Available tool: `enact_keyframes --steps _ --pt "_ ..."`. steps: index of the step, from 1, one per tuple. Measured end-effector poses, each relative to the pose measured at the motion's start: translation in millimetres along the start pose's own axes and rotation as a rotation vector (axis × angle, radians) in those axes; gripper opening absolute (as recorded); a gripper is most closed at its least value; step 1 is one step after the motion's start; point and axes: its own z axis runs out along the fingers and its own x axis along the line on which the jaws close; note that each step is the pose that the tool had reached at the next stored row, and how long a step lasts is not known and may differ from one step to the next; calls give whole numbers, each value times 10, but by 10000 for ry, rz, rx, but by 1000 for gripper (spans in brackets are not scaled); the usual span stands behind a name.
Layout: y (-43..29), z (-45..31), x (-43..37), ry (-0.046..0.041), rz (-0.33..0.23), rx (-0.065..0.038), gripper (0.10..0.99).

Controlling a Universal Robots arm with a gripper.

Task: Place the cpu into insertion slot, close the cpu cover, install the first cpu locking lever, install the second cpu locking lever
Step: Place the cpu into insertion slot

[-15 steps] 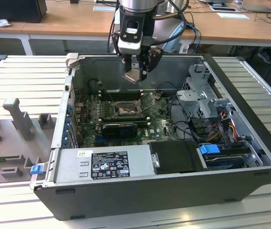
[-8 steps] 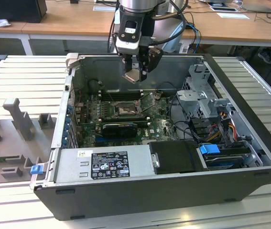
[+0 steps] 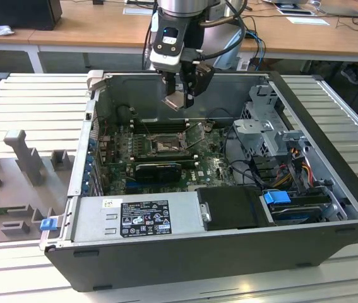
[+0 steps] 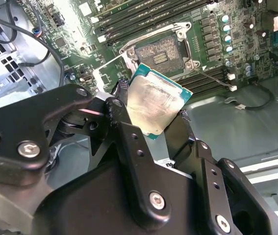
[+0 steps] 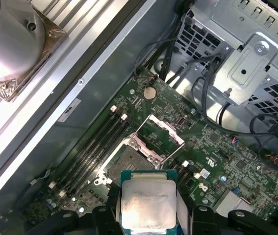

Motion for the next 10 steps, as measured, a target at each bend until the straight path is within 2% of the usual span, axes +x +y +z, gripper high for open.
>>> enact_keyframes --steps 8,10 --pt "0 4 0 -38 442 -8 541" --pt "-1 9 0 -71 837 -14 541"
